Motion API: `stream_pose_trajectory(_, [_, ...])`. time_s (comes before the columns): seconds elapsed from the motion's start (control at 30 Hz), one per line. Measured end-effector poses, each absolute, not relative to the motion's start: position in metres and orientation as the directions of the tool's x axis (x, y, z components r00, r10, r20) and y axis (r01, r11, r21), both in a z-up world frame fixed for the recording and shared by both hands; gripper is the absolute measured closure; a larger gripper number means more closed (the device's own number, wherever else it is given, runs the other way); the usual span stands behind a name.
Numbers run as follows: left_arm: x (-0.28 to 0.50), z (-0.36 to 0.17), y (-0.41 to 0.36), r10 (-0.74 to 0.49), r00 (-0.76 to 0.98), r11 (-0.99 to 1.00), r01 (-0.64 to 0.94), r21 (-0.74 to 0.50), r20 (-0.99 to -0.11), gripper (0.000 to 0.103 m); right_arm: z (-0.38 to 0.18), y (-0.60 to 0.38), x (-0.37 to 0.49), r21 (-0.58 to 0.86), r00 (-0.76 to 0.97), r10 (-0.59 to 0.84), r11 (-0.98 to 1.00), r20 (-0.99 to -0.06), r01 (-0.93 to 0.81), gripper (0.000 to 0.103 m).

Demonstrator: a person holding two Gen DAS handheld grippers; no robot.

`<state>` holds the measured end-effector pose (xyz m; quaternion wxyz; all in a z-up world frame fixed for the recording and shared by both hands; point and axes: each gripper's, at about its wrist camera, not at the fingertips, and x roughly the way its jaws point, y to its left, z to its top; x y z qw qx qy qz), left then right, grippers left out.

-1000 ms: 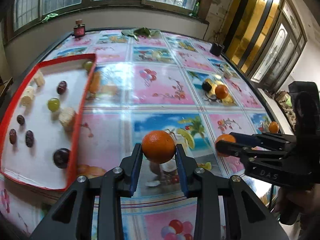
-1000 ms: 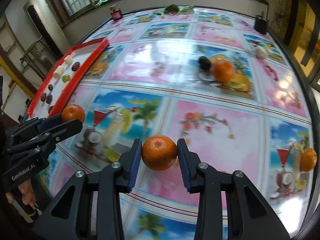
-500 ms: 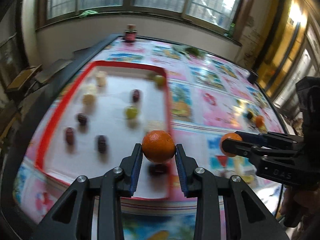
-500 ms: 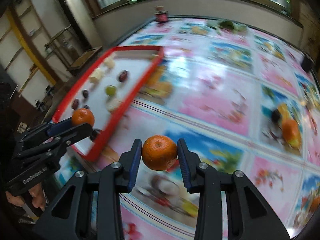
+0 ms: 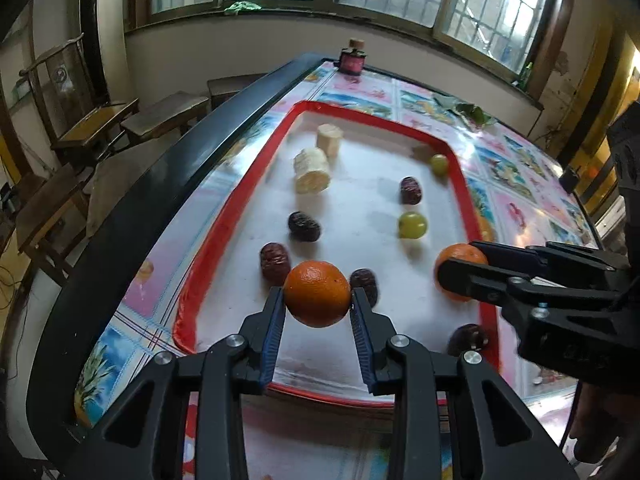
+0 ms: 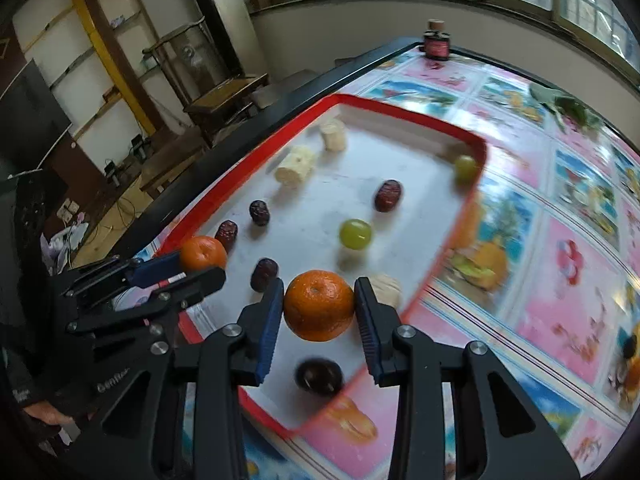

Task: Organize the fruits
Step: 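Carry both oranges over the red-rimmed tray with both tools, then open the left tool to drop its orange while the right tool releases its orange into the tray, then move both open tools back toward the remaining oranges on the cloth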

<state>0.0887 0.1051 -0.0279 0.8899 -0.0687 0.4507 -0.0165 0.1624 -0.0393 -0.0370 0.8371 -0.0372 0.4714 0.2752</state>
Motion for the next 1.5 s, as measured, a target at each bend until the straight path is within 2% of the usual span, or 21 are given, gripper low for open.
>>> stream_pose_trajectory(0.63, [0.100,-0.044,0.110,-0.106,0.555,0.990,-0.021,-0.141,-0.825,0.069,-0.057,-0.018,0.177,0.186,0.356,0.401,0.842,-0.844,-0.506,0.064])
stream_pose_trajectory(0.83, [0.099,-0.044,0.113,-0.080,0.556,0.992,-0.040,-0.122,-0.828,0.056,-0.057,-0.018,0.177,0.181,0.355,0.389,0.848,-0.850,-0.498,0.064])
stream_pose_trajectory(1.0, [0.093,-0.038,0.117,-0.067,0.578,0.990,-0.062,-0.126,-0.813,0.034,-0.057,-0.021,0.178,0.175,0.357,0.374,0.859,-0.856,-0.480,0.064])
stream_pose_trajectory(1.3, [0.086,-0.028,0.117,-0.050,0.608,0.990,-0.072,-0.118,-0.792,0.027,-0.045,-0.030,0.172,0.167,0.385,0.365,0.872,-0.847,-0.460,0.055])
stream_pose_trajectory(1.5, [0.079,-0.019,0.107,-0.049,0.623,0.992,-0.060,-0.111,-0.781,0.026,-0.034,-0.042,0.159,0.170,0.405,0.367,0.879,-0.838,-0.445,0.055])
